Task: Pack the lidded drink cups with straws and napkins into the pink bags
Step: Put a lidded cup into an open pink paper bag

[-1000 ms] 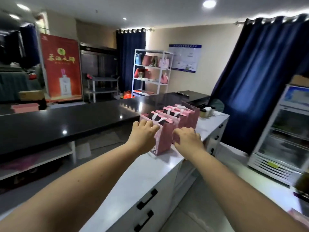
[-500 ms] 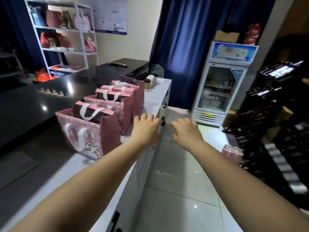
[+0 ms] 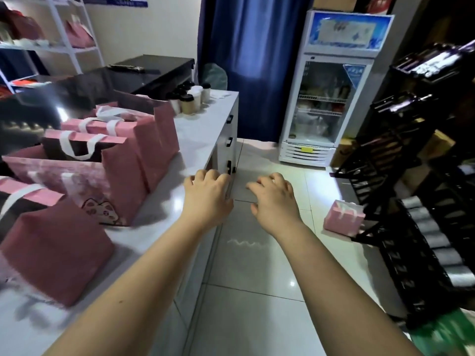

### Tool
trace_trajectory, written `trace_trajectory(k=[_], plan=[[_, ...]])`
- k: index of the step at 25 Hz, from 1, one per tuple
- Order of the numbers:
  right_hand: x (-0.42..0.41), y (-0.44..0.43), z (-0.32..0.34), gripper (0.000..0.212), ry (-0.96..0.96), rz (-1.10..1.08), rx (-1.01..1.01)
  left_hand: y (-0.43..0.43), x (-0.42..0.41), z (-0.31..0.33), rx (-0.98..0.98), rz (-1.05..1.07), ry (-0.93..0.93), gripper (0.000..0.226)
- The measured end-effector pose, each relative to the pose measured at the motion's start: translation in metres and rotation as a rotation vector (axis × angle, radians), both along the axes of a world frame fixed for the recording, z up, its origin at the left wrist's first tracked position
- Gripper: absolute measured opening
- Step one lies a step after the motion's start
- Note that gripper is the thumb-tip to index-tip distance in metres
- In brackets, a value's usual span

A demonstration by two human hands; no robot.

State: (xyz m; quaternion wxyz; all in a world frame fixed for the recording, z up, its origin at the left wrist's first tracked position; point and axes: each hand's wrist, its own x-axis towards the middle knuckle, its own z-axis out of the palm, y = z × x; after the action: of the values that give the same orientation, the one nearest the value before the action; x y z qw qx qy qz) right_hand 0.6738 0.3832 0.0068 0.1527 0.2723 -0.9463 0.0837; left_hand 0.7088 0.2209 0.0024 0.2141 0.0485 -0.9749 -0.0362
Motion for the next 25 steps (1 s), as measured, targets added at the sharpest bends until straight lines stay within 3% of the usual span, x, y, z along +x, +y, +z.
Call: trace_trajectory(k=[4,10,14,16,21,25], plan=[[-0.088,0.004,-0.015,0.036,-0.155,-0.021,-0.077,0.000,-0.063,-0.023,0.081,0.090,-0.038,0.049],[-0.198,-0.035,-0.051,0.041,-0.292,0.156,-0.082,-0.032,-0.141,-0.071,0.201,0.229,-0.168,0.052],[-0.292,-0.085,-0.055,0.047,-0.447,0.257,-0.173,-0.086,-0.229,-0.065,0.294,0.358,-0.114,0.050],[-0.343,-0.118,-0.047,0.046,-0.422,0.286,-0.182,-0.116,-0.283,-0.052,0.300,0.352,-0.013,0.049],[-0.443,-0.184,-0.015,0.045,-0.351,0.275,-0.114,-0.173,-0.389,-0.023,0.331,0.325,0.042,0.049],[-0.519,-0.247,-0.026,0.044,-0.417,0.387,-0.143,-0.216,-0.460,-0.010,0.347,0.338,0.112,0.047]])
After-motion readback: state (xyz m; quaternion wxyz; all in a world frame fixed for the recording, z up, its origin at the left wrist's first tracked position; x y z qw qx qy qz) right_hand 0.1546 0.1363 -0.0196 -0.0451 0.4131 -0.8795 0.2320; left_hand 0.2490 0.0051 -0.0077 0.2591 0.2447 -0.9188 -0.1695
